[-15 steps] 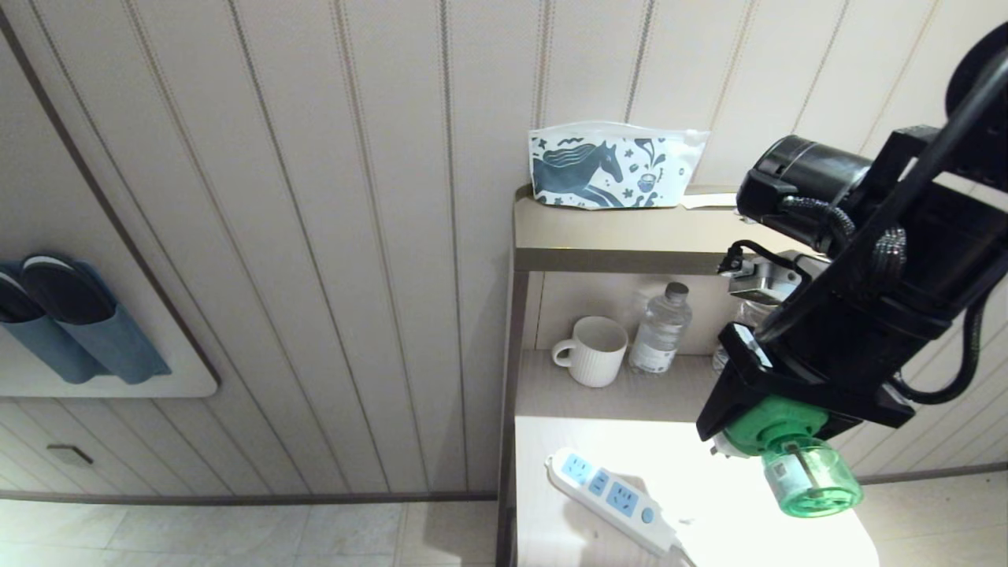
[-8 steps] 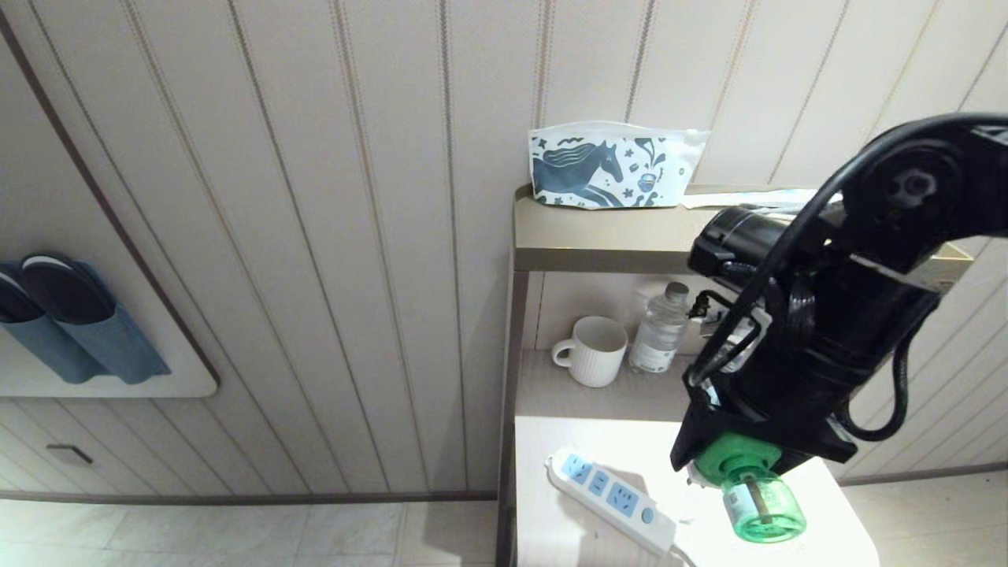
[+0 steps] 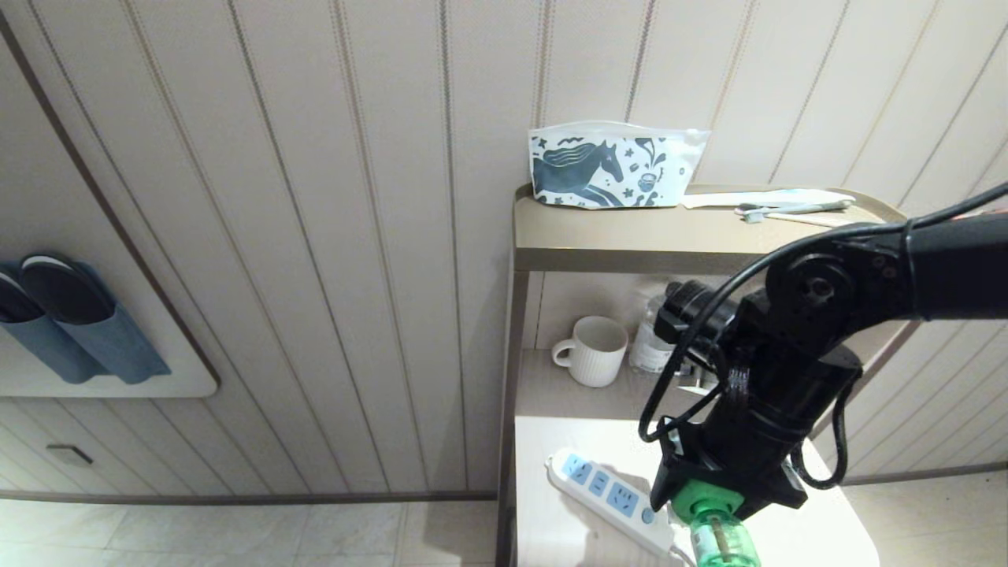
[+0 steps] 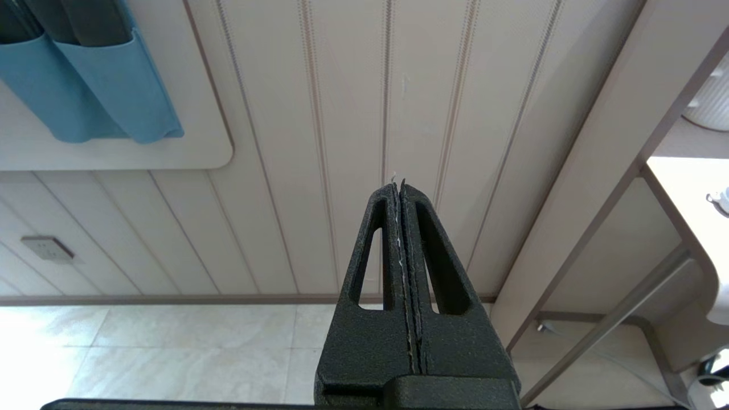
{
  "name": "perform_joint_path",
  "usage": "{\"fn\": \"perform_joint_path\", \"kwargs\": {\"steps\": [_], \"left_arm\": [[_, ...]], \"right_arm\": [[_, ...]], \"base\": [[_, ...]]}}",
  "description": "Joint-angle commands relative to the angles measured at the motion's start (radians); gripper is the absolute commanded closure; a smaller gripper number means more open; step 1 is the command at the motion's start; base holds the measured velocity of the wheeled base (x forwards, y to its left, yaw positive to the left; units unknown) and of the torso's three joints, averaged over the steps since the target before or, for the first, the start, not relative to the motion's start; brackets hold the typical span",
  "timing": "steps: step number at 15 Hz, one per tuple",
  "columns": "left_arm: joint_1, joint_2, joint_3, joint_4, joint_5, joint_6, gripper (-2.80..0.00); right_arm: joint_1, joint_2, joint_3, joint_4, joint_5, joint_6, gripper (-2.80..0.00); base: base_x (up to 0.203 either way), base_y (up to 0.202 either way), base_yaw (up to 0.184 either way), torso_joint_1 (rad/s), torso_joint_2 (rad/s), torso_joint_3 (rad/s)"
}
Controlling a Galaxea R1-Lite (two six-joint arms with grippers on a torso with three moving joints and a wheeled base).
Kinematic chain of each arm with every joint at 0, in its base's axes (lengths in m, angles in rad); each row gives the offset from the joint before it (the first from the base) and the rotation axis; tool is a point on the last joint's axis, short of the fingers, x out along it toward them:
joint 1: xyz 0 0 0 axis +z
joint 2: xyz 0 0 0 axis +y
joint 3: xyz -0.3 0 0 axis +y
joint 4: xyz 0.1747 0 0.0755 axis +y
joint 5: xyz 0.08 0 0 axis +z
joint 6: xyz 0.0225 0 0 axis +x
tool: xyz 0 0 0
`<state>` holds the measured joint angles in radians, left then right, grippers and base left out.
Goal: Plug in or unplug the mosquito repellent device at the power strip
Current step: Insert the plug into the socket
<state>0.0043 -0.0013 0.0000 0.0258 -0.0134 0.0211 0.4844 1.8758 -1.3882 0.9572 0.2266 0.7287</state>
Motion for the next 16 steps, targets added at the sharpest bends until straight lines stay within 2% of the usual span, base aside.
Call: {"fn": "perform_joint_path", "kwargs": {"steps": [1,7,11,16], "left_arm": [[0.000,0.001,0.000,0.000,0.000,0.000,0.00],[0.000,0.001,0.000,0.000,0.000,0.000,0.00],[0.000,0.001,0.000,0.000,0.000,0.000,0.00],[0.000,0.001,0.000,0.000,0.000,0.000,0.00]], "right_arm": [[-0.003,0.042,0.033,-0.030,0.002,0.001,0.00],[-0.006,0.099,0.012,-0.078,-0.033,0.011,0.00],[-0.006,0.118,0.033,-0.187,-0.132,0.117,0.00],[0.000,0.125,0.047,-0.233,-0.136,0.161,0.00]], "base": [[0.000,0.000,0.000,0.000,0.00,0.000],[0.000,0.000,0.000,0.000,0.00,0.000],[0.000,0.000,0.000,0.000,0.00,0.000],[0.000,0.000,0.000,0.000,0.00,0.000]]}}
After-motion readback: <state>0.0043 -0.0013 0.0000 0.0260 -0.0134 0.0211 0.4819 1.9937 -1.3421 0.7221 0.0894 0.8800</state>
